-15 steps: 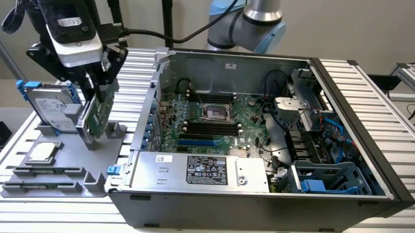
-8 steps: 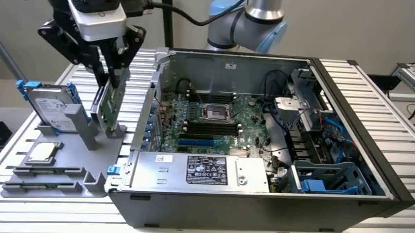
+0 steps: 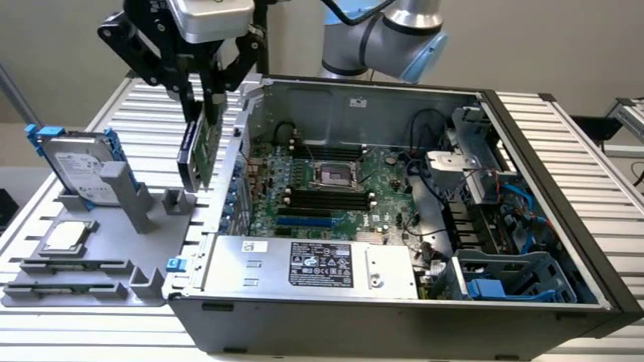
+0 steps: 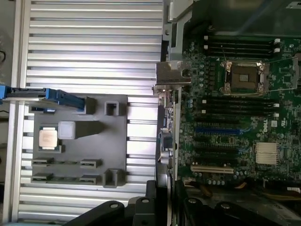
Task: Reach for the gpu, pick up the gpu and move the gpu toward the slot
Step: 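Pick up the gpu and move the gpu toward the slot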
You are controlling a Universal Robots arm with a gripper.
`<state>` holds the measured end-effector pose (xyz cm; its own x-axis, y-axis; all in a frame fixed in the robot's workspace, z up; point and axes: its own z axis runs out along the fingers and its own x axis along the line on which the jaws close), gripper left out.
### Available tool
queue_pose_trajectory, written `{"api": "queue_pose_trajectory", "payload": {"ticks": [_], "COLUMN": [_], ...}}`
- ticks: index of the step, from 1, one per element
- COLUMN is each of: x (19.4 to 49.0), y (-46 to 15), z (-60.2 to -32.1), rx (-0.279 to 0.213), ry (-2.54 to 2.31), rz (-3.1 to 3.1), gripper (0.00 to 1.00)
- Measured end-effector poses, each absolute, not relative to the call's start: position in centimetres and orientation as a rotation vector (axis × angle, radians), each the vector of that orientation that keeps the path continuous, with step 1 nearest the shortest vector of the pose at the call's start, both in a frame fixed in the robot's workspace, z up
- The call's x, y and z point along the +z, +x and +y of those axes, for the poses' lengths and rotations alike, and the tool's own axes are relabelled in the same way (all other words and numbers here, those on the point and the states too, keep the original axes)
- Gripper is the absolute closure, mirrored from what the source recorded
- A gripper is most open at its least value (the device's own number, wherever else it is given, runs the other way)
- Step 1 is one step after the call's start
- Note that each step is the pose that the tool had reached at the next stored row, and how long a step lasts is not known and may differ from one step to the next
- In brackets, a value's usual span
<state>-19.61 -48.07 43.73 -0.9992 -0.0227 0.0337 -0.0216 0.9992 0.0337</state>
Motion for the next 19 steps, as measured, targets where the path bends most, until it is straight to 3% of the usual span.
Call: {"api": "queue_pose_trajectory", "payload": {"ticks": [19], "x": [43.6], "y": [-10.9], "z": [-47.9], "rx": [-0.059], "ry": [0.034], "rz": [-3.098], "gripper": [0.74]}}
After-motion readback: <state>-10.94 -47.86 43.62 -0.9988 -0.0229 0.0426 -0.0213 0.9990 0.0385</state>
